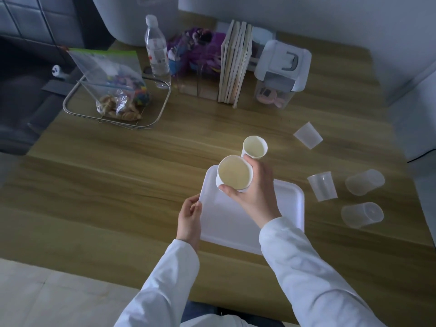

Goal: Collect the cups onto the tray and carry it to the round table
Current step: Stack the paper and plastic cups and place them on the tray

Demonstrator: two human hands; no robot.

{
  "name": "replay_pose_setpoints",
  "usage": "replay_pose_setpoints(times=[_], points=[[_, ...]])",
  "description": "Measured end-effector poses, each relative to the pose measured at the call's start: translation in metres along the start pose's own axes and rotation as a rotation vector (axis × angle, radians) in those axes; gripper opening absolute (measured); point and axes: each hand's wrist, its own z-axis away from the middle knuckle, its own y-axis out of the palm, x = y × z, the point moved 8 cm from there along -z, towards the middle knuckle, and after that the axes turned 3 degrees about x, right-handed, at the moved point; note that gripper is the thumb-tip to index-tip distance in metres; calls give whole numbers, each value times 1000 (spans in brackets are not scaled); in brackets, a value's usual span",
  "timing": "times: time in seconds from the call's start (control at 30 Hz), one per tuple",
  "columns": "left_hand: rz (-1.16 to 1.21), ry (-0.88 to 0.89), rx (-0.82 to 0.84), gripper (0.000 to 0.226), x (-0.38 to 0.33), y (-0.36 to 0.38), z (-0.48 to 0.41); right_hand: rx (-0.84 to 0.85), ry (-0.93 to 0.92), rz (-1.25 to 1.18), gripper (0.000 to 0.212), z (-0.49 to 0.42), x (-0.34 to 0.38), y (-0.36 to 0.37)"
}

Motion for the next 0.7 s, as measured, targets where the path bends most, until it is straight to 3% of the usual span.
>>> replay_pose_setpoints(times=[0.53,0.7], points=[[3,-17,-9,23,4,1,-5,71,-19,34,91,-16,-7,13],[1,-4,-56,22,0,-13,-14,-24,51,-49,73,-31,-31,-9]])
